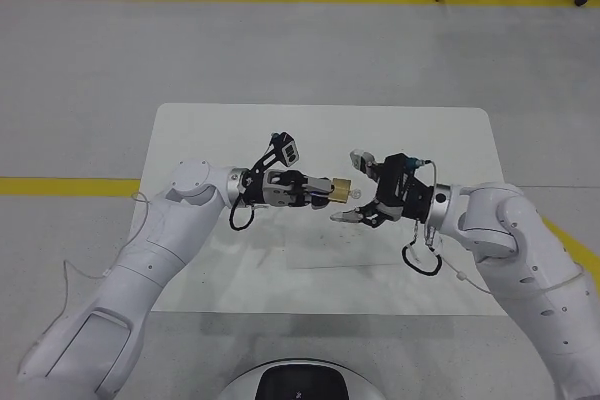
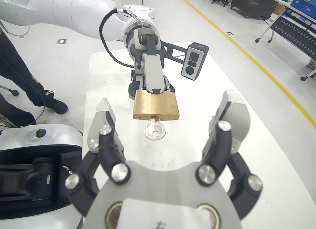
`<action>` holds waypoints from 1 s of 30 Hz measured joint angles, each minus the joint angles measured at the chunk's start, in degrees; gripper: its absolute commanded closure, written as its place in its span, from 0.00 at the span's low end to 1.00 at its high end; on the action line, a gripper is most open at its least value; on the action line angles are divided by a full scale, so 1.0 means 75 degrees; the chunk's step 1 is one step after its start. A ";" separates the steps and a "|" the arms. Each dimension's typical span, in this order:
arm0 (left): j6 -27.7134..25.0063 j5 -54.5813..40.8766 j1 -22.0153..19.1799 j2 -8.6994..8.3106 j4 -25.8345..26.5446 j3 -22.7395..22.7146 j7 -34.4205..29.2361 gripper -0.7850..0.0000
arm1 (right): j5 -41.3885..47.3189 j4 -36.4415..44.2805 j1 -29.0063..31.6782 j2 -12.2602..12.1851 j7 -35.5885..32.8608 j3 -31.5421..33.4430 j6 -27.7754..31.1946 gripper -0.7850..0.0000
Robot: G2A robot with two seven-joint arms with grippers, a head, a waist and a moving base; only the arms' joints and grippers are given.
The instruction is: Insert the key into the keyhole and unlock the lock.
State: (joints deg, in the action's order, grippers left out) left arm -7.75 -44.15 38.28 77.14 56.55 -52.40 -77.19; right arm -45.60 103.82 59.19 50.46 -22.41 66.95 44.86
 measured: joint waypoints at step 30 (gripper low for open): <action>-0.0194 0.0156 0.0145 0.0057 -0.0011 -0.0156 -0.0006 0.66 | 0.0453 0.0009 0.0173 0.0001 -0.0359 0.0131 0.0163 1.00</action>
State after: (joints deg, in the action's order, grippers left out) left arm -9.21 -42.98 39.37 77.57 56.47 -53.57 -77.24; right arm -42.20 103.89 60.49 50.47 -25.10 67.93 46.08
